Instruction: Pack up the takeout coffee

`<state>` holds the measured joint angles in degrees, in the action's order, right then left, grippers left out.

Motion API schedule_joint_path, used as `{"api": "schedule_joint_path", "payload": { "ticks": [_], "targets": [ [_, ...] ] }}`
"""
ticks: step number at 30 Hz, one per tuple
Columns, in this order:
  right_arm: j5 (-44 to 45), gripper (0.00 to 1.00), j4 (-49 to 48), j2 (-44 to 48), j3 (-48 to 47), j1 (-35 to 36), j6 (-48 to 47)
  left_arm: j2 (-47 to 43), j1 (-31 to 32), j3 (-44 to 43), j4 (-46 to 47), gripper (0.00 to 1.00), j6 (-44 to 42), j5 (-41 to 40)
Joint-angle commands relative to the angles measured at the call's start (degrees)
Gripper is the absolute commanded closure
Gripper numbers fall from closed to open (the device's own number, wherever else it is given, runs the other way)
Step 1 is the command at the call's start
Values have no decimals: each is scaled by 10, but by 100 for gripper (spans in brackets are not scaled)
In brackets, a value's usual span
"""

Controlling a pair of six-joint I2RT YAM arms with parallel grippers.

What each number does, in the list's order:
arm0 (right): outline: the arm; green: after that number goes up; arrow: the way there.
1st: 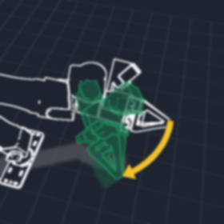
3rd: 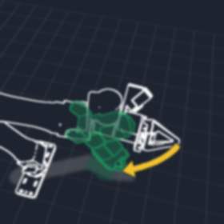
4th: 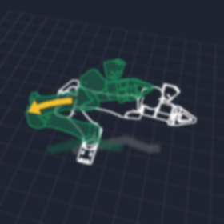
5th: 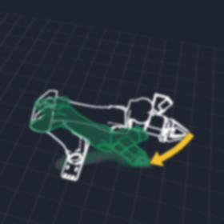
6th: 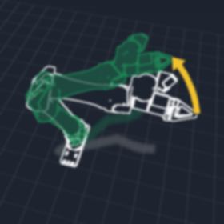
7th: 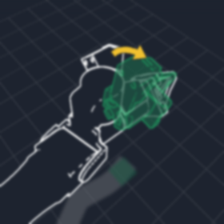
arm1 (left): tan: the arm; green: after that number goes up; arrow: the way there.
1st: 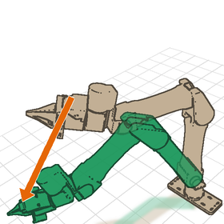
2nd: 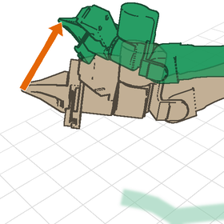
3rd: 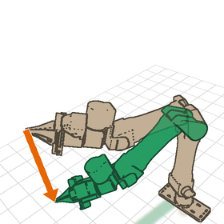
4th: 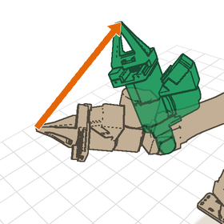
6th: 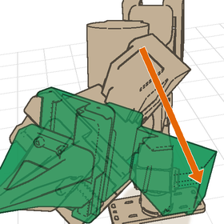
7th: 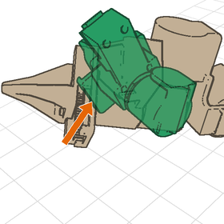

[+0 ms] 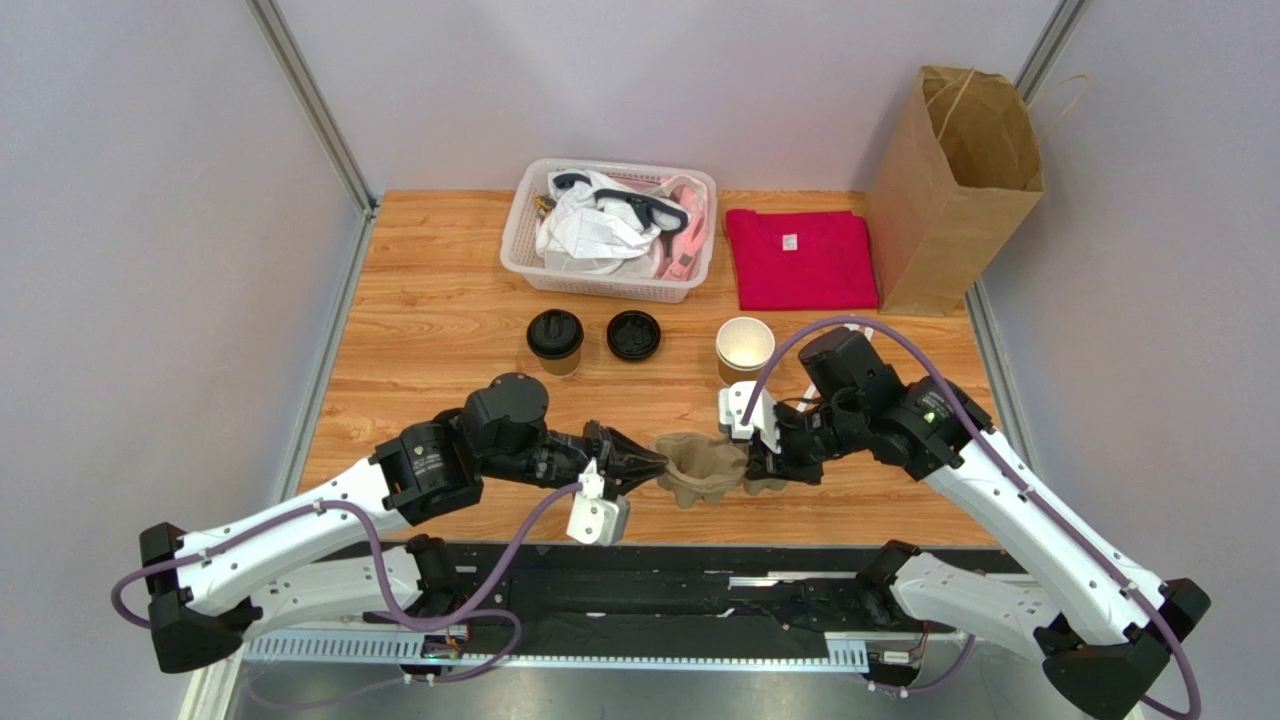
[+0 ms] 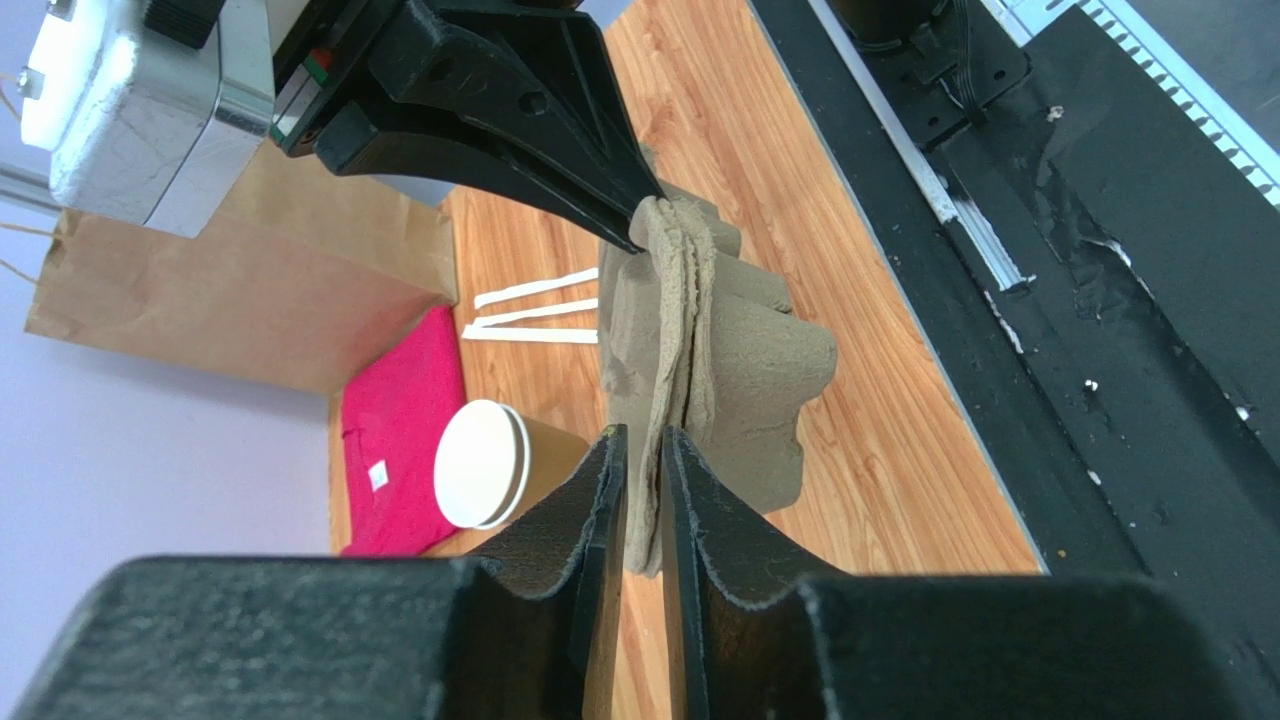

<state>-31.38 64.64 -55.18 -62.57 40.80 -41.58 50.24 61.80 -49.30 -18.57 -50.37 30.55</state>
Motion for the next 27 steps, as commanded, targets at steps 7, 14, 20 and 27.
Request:
{"api": "schedule_joint_path", "payload": {
  "ticks": [7,14,20,27],
  "targets": [
    [-1,100,-28,-1,-16,6,-12,6,8,-14,16,80,-18,14],
    [-2,100,-29,-5,-19,8,-9,8,9,-14,17,80,-21,16],
    [-2,100,-25,-4,-19,10,-13,13,10,-14,24,80,-14,6],
    [-3,100,-21,-5,-21,15,-25,21,10,-16,45,81,9,-21]
  ]
}}
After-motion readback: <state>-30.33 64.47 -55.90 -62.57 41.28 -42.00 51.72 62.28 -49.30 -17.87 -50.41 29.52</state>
